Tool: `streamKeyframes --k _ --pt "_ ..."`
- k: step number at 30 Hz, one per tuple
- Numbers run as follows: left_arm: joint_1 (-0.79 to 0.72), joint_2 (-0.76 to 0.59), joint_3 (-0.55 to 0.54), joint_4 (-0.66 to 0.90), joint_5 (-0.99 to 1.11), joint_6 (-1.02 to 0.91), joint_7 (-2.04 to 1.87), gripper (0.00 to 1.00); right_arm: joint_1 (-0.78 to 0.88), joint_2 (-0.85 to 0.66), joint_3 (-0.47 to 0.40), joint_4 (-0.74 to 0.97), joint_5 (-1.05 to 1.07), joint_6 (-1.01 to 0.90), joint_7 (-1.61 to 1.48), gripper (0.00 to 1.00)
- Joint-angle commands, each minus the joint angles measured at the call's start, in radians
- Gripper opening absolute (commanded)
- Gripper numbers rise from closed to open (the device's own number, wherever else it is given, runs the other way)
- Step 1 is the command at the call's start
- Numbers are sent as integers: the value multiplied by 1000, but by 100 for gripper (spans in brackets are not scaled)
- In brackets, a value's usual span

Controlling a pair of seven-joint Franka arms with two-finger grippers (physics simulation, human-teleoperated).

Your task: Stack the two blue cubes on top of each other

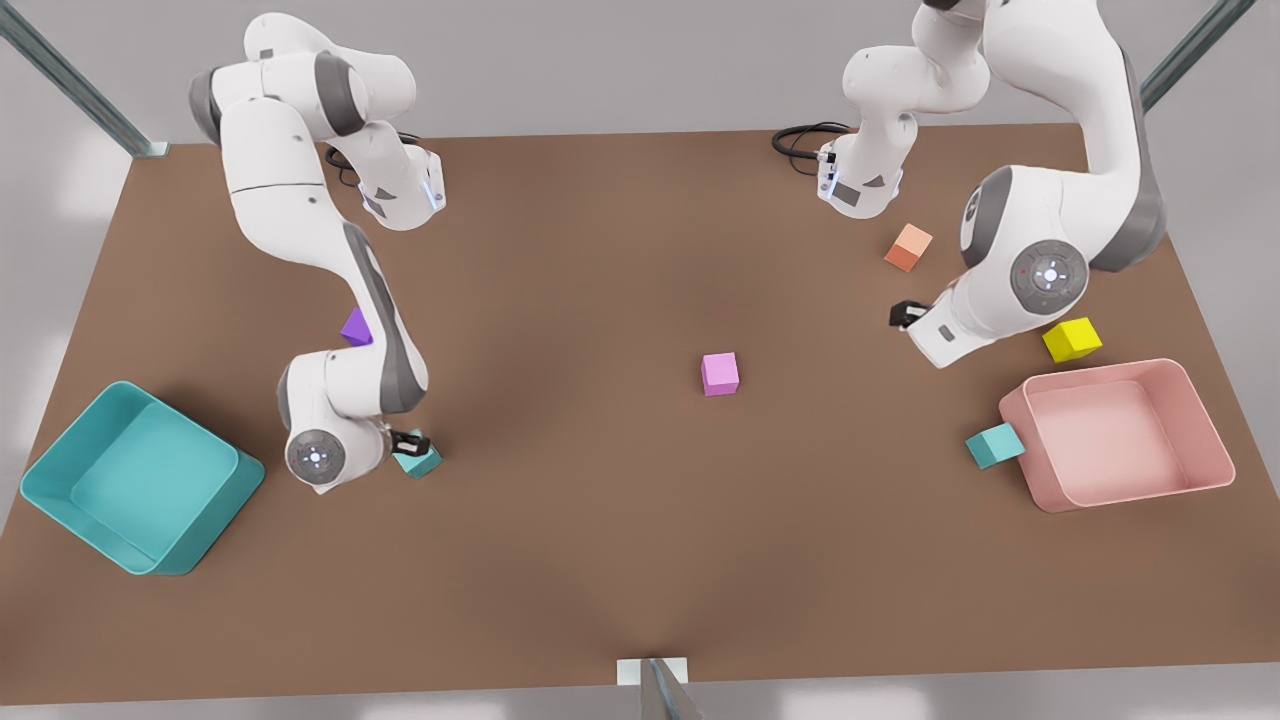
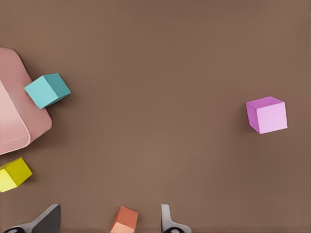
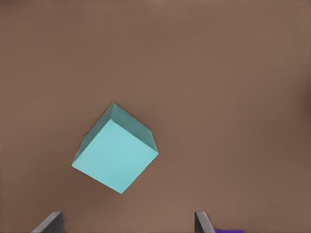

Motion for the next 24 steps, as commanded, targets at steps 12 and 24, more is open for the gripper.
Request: streamKeyframes --k 12,24 --pt "3 8 0 2 1 -3 24 100 -33 -65 8 -236 81 475 811 100" --pt "3 10 0 2 1 -3 24 100 -28 -79 6 -320 243 476 846 100"
